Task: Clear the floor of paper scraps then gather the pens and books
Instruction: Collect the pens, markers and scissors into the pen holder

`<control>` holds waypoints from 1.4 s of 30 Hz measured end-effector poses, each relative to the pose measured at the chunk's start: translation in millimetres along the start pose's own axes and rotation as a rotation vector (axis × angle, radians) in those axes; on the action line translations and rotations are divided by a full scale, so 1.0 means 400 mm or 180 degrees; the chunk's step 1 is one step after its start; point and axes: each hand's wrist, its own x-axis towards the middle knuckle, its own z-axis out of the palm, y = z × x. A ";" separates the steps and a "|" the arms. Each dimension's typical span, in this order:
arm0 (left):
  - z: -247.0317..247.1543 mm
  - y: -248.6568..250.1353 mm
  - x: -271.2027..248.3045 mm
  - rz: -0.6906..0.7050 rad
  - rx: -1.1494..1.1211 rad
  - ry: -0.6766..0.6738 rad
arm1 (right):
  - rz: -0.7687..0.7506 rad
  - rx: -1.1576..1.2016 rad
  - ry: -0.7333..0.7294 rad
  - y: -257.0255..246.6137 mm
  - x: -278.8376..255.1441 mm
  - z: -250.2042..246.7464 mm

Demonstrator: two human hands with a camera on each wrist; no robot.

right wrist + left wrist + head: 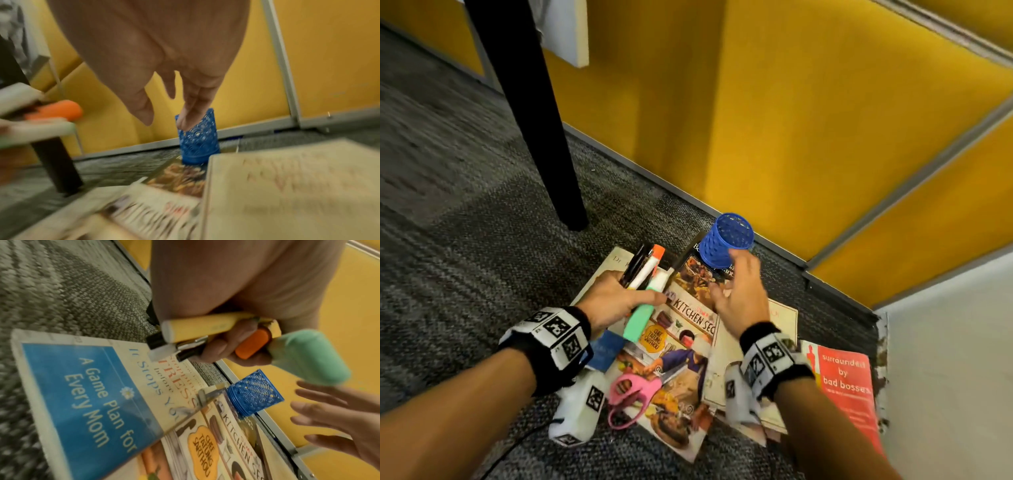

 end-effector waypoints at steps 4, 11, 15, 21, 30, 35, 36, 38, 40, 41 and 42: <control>-0.048 0.013 -0.020 -0.0094 -0.0093 0.0128 | 0.0183 -0.0936 -0.0274 0.027 0.111 -0.023; -0.092 0.044 -0.054 -0.0060 -0.0225 0.0270 | 0.0161 -0.0847 -0.0097 0.060 0.151 0.018; -0.073 0.059 -0.065 0.0001 -0.0481 0.0265 | -0.0506 -0.0796 0.0487 0.026 0.047 0.021; -0.012 0.149 -0.100 0.0387 -0.0967 -0.0008 | -0.0439 0.0866 0.0048 -0.032 -0.171 0.035; 0.105 0.110 -0.179 0.0848 -0.0241 -0.0092 | 0.0302 0.1458 -0.0486 -0.088 -0.307 0.031; 0.134 0.056 -0.205 0.1106 0.0308 -0.0087 | 0.0231 0.1581 -0.0394 -0.094 -0.324 0.016; 0.135 0.039 -0.197 0.1100 0.0492 -0.0082 | 0.0207 0.1573 -0.0379 -0.092 -0.324 0.017; 0.127 0.012 -0.182 0.1023 0.0884 -0.0102 | 0.0163 0.1603 -0.0315 -0.094 -0.324 0.019; 0.118 -0.005 -0.168 0.1024 0.1060 -0.0255 | 0.0164 0.1676 -0.0227 -0.095 -0.325 0.020; 0.113 -0.007 -0.166 0.1094 0.1041 -0.0368 | 0.0185 0.1737 -0.0164 -0.092 -0.326 0.020; 0.107 -0.001 -0.171 0.1164 0.0974 -0.0504 | 0.0214 0.1822 -0.0085 -0.087 -0.326 0.017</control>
